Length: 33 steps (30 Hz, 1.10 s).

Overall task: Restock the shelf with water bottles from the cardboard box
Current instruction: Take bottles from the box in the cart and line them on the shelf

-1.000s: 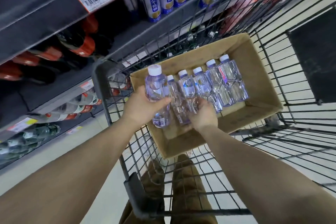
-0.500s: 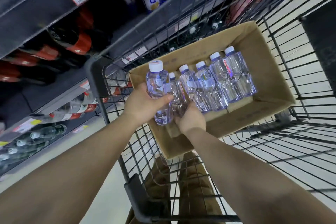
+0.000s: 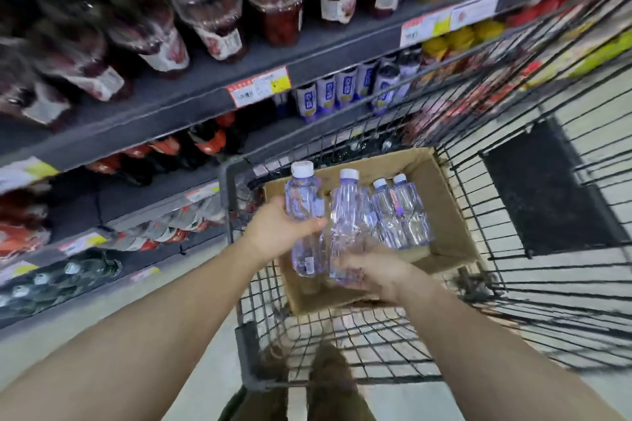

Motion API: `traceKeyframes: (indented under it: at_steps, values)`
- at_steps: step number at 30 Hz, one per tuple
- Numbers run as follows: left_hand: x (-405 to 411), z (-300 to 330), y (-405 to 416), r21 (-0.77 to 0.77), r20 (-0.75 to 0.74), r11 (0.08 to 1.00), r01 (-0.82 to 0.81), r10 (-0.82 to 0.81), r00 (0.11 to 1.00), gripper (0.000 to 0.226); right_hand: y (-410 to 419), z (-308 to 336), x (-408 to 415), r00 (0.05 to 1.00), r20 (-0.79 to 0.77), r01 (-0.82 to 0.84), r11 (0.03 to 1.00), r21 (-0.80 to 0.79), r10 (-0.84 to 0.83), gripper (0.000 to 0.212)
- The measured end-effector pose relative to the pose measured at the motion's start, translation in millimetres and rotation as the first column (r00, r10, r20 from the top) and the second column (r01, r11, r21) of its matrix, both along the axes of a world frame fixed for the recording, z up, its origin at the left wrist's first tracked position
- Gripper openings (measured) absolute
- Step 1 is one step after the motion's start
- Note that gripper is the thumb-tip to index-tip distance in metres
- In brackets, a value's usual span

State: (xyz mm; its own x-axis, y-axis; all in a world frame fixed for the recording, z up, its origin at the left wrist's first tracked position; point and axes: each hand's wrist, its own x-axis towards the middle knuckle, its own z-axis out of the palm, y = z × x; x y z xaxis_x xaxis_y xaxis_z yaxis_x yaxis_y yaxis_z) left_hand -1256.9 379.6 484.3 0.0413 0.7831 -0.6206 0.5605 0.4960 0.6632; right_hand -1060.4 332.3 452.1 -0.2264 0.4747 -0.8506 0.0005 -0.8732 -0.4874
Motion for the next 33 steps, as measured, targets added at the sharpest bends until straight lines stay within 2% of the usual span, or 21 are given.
traceKeyframes:
  at_steps: [1, 2, 3, 4, 5, 9, 10, 12, 13, 16, 18, 21, 25, 26, 28, 30, 33]
  values:
    - [0, 16, -1, 0.026, 0.043, 0.999, -0.018, 0.017, 0.999, 0.067, 2, 17, -1, 0.998, 0.023, -0.057, 0.996, 0.065, 0.056, 0.070]
    - [-3, 33, -2, 0.053, 0.070, 0.998, -0.036, 0.032, 0.997, 0.046, 4, 36, -4, 0.992, 0.037, -0.123, 0.982, 0.141, 0.119, 0.073]
    - [-7, 53, -4, 0.087, 0.106, 0.994, -0.070, 0.060, 0.993, 0.026, 7, 57, -8, 0.986, 0.044, -0.166, 0.964, 0.207, 0.160, 0.063]
    - [-12, 73, -6, 0.119, 0.142, 0.988, -0.103, 0.085, 0.986, 0.018, 7, 77, -13, 0.981, 0.054, -0.196, 0.941, 0.275, 0.188, 0.049]
    - [-22, 91, -8, 0.160, 0.166, 0.978, -0.137, 0.110, 0.980, 0.017, 9, 99, -21, 0.977, 0.051, -0.212, 0.916, 0.342, 0.207, 0.041]
    - [-77, 165, -22, 0.224, 0.314, 0.927, -0.299, 0.222, 0.923, 0.026, 11, 166, -73, 0.952, -0.018, -0.249, 0.809, 0.533, 0.305, 0.049]
    - [-92, 184, -29, 0.245, 0.338, 0.907, -0.344, 0.253, 0.907, 0.025, 10, 178, -92, 0.937, -0.010, -0.279, 0.768, 0.576, 0.348, 0.057]
    - [-130, 222, -48, 0.286, 0.384, 0.864, -0.416, 0.294, 0.875, 0.029, 4, 212, -132, 0.909, 0.059, -0.350, 0.681, 0.643, 0.412, 0.088]
    - [-151, 242, -62, 0.299, 0.414, 0.841, -0.451, 0.312, 0.855, 0.032, -3, 230, -152, 0.897, 0.048, -0.354, 0.649, 0.674, 0.440, 0.092]
    - [-225, 296, -117, 0.394, 0.446, 0.774, -0.496, 0.312, 0.839, 0.050, -37, 285, -224, 0.856, 0.056, -0.374, 0.541, 0.754, 0.514, 0.085]
    - [-278, 329, -162, 0.469, 0.461, 0.700, -0.538, 0.326, 0.825, 0.057, -66, 317, -281, 0.839, 0.065, -0.375, 0.487, 0.789, 0.540, 0.083]
    - [-355, 377, -242, 0.548, 0.469, 0.583, -0.599, 0.378, 0.798, 0.043, -126, 364, -373, 0.790, 0.045, -0.342, 0.377, 0.861, 0.612, 0.081]
    - [-447, 435, -342, 0.639, 0.480, 0.378, -0.669, 0.484, 0.732, 0.076, -202, 423, -483, 0.728, -0.033, -0.261, 0.321, 0.911, 0.685, 0.063]
    - [-468, 448, -362, 0.655, 0.497, 0.325, -0.682, 0.494, 0.713, 0.069, -217, 438, -505, 0.709, -0.051, -0.246, 0.314, 0.917, 0.704, 0.057]
    - [-503, 470, -393, 0.683, 0.526, 0.249, -0.686, 0.483, 0.699, 0.041, -241, 460, -547, 0.673, -0.069, -0.228, 0.296, 0.928, 0.736, 0.042]
    - [-536, 487, -413, 0.703, 0.546, 0.166, -0.692, 0.498, 0.674, 0.015, -256, 484, -587, 0.669, -0.066, -0.202, 0.267, 0.942, 0.740, 0.037]
    - [-583, 510, -435, 0.734, 0.552, 0.072, -0.676, 0.516, 0.655, 0.007, -270, 518, -645, 0.630, -0.051, -0.196, 0.222, 0.955, 0.775, 0.044]
